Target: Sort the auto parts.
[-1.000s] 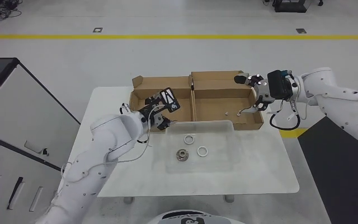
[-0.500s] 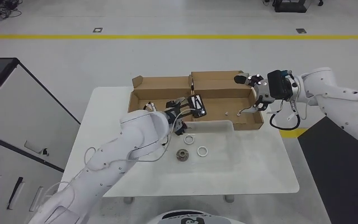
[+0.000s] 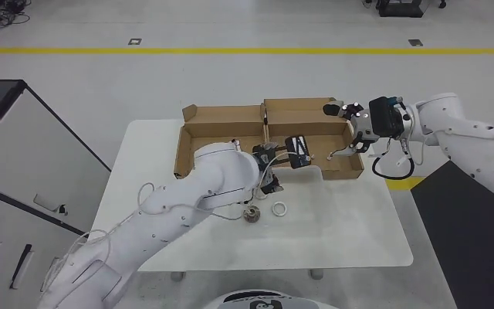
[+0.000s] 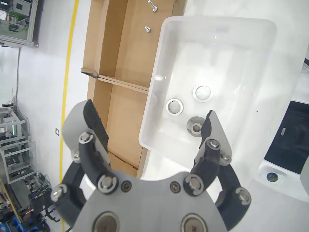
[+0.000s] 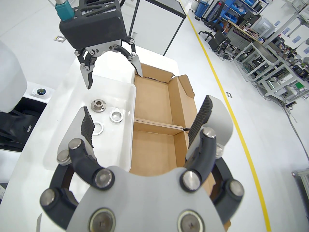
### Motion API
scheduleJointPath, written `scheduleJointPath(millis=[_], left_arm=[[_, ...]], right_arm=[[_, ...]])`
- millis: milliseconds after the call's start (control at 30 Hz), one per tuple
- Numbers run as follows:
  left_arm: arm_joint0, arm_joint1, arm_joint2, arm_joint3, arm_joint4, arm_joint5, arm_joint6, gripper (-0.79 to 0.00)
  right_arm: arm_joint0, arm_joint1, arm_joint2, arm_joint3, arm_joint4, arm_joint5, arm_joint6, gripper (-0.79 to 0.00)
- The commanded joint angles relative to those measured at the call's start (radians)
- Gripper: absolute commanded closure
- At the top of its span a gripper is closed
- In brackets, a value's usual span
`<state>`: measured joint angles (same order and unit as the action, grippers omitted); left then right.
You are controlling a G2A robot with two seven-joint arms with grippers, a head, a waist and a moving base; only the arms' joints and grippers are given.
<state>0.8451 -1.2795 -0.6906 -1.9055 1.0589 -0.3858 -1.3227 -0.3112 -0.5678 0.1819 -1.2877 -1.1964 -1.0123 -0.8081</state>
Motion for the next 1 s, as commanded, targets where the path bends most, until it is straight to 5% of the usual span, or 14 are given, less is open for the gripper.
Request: scheduleJointPath(millis=[0,400,967], left_arm=[[-0.017,-0.008,0.019,0.023,-0.015,0.007,0.0,-0.785],[-0.077,-0.052,0.108,0.16,-0.109,0.034,0.021,-0.785],[-0.07,-0.052,0.104,0.163,-0.129,0.019,0.027,-0.785]], right_arm=[[0.0,0.0,0.0,0.0,0.0,0.0,0.0,-0.785],[0.0,0.0,0.0,0.0,0.0,0.0,0.0,-0.785],[0.0,0.0,0.0,0.0,0.0,0.0,0.0,-0.785]])
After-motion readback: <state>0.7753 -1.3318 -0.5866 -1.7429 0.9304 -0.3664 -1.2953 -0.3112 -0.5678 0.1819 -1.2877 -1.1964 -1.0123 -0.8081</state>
